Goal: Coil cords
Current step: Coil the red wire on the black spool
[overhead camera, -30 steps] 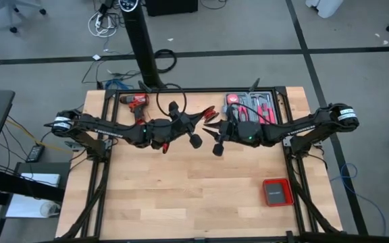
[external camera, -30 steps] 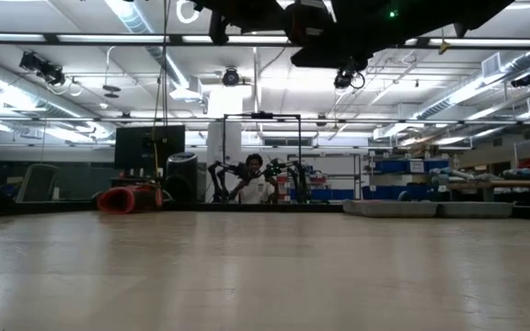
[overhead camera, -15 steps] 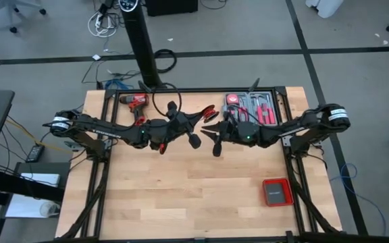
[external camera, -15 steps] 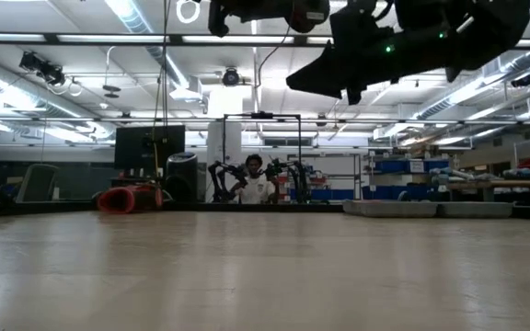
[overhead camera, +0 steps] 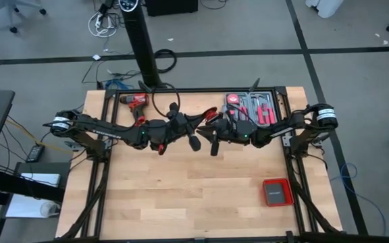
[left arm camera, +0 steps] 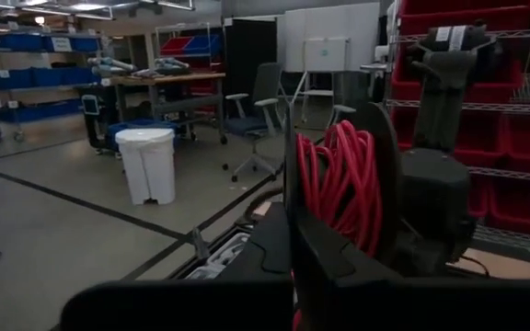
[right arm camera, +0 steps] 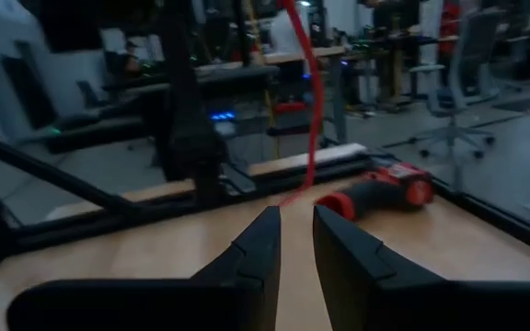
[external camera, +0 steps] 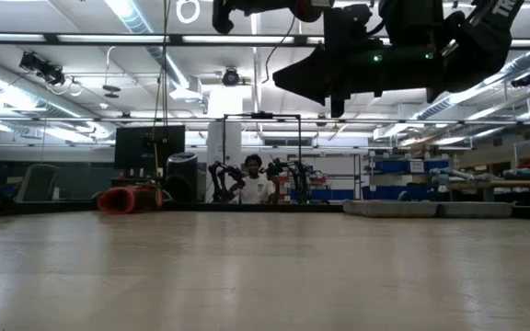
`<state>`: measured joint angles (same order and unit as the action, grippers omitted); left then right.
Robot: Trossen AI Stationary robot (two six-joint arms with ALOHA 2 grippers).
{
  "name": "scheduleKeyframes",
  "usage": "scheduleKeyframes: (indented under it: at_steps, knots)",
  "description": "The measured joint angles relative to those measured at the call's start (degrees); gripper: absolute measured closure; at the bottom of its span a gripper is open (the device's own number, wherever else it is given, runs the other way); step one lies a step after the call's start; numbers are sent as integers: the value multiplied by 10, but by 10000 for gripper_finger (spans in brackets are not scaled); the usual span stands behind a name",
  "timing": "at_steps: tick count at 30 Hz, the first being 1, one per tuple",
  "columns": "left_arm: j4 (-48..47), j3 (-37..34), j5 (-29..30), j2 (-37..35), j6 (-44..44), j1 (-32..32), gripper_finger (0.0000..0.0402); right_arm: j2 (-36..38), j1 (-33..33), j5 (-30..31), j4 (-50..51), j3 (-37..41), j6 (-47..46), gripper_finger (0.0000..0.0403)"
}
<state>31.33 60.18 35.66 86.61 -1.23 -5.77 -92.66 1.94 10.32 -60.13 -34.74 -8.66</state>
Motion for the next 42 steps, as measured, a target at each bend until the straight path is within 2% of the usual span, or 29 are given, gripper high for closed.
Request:
scheduleKeyframes:
  at_steps: [18,22,26,30,36,42]
  knots:
    - [24,0,-49,0,4,0,402,0,12,-56,-11,-28,-23,340]
    - [28,0,-49,0,4,-2,402,0,12,-56,-3,-28,-23,354]
    - [38,0,-49,0,2,-4,402,0,12,-55,11,-28,-15,391]
    - [35,0,-49,0,0,-6,402,1,12,-41,33,-28,-2,396]
    - [6,0,-33,0,-15,-9,402,37,20,-36,82,-10,8,400]
    - [-37,0,-16,0,-16,-9,402,131,28,22,118,41,39,401]
